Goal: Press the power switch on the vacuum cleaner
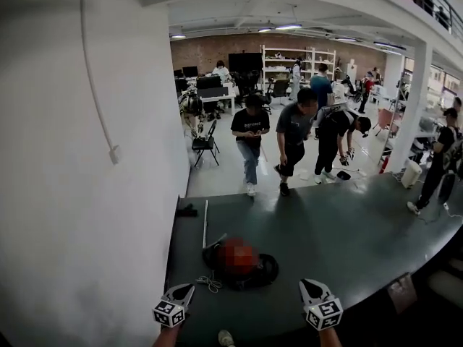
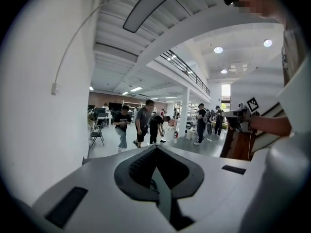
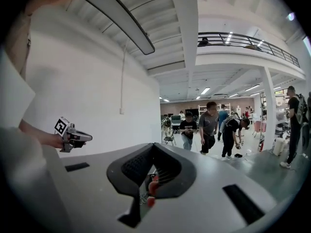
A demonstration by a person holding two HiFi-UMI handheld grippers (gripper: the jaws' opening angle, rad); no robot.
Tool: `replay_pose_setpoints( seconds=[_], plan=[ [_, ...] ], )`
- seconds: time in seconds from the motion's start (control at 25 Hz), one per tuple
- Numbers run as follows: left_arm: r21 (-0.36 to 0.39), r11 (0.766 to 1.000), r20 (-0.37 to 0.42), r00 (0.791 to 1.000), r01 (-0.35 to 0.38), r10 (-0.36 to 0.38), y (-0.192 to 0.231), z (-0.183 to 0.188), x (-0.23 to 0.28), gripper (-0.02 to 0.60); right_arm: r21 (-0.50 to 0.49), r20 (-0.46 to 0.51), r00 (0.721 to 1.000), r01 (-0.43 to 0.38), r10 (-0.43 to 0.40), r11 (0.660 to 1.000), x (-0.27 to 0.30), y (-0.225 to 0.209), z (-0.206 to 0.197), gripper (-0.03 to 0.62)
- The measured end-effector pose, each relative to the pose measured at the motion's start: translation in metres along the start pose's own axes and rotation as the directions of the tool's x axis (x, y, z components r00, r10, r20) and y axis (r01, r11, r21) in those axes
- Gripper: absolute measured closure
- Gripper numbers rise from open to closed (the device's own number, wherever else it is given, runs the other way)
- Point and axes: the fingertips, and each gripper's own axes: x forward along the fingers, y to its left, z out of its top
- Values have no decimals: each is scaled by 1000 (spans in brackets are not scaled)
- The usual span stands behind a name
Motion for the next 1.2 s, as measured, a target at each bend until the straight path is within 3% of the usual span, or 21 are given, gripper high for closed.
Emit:
replay_pose_setpoints(
  seconds=[0.08, 0.2, 0.52, 0.84, 1.2],
  plan=[
    [20, 1000, -18, 1000, 7, -7, -36, -17, -10, 575, 6, 7, 1000, -16, 16, 1000, -29, 4, -14, 583],
    [-6, 1000, -14, 1000, 16, -17, -81, -37, -25, 575, 22, 5, 999, -39, 39, 999, -66, 13, -38, 583],
    [-69, 997, -17, 1000, 21, -23, -159, -67, -65, 575, 45, -28, 996, -88, 90, 995, -127, 33, -86, 585],
    [-129, 990, -13, 999, 50, -52, -181, -86, -56, 575, 66, -71, 989, -122, 127, 990, -113, 60, -121, 585],
    [-89, 992, -35, 995, 89, -92, -201, -108, -18, 575, 137, -178, 973, -122, 145, 983, -76, 62, -168, 583]
  ],
)
